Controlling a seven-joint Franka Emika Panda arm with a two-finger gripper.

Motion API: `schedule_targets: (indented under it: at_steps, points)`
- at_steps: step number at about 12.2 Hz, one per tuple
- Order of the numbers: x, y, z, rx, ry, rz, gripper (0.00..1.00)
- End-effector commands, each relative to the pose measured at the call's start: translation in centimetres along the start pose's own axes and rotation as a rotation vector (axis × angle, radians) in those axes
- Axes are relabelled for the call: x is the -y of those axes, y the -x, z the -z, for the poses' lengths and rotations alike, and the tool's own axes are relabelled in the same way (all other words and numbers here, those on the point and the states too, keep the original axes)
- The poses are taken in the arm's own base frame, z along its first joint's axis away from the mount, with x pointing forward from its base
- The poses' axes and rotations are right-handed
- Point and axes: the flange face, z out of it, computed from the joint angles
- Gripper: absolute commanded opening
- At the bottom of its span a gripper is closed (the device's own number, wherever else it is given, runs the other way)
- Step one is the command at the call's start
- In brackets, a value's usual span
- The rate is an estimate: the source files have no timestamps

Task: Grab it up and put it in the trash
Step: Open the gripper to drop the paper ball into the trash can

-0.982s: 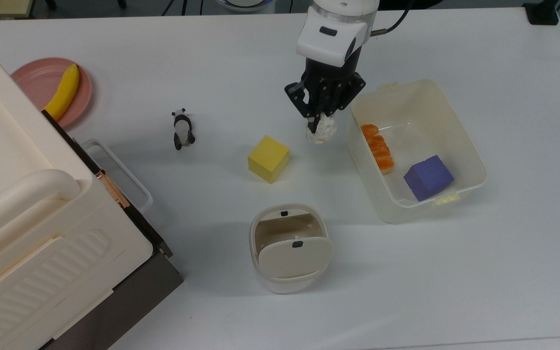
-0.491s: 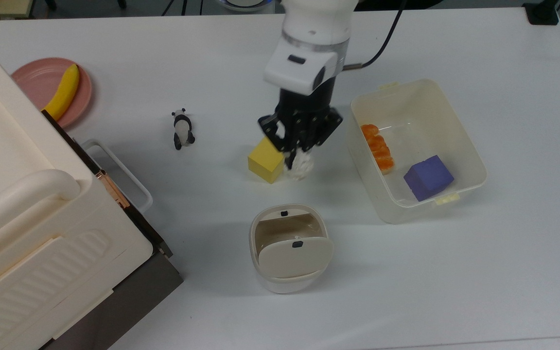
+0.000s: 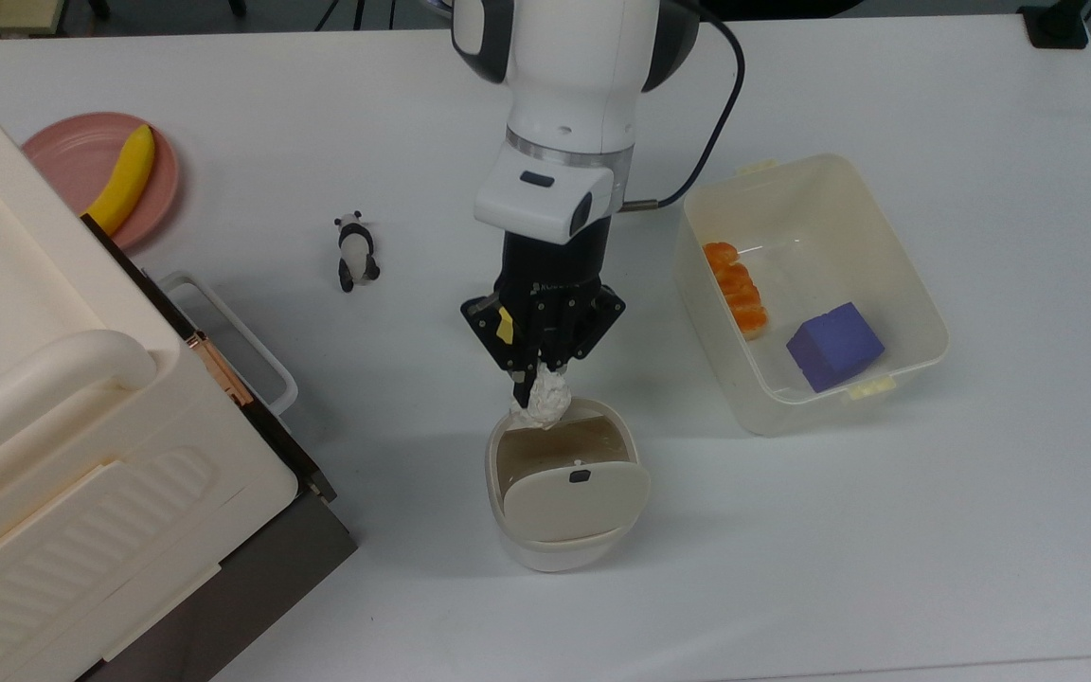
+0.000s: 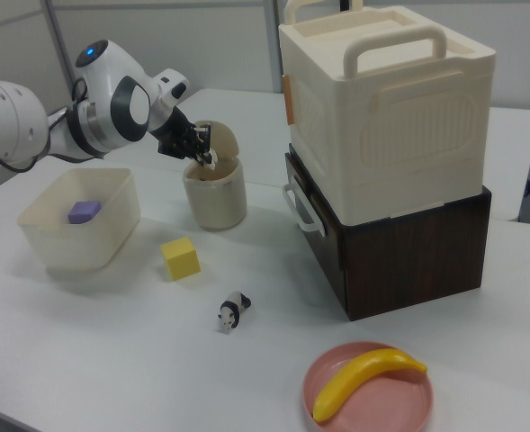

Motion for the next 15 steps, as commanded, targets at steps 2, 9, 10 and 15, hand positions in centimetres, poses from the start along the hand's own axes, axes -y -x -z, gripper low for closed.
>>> schedule_targets:
  at_steps: [2,9,10,15]
  points:
    - [2.0,-0.5,-2.0,-0.056,-0.004,0.059,0.00]
    - [1.8,-0.5,-1.8,-0.057,-0.005,0.045,1.00]
    - [1.5,-0.7,-1.4,-0.062,-0.004,0.034,1.00]
    - [-2.4,2.3,7.5,0.085,0.045,-0.070,1.00]
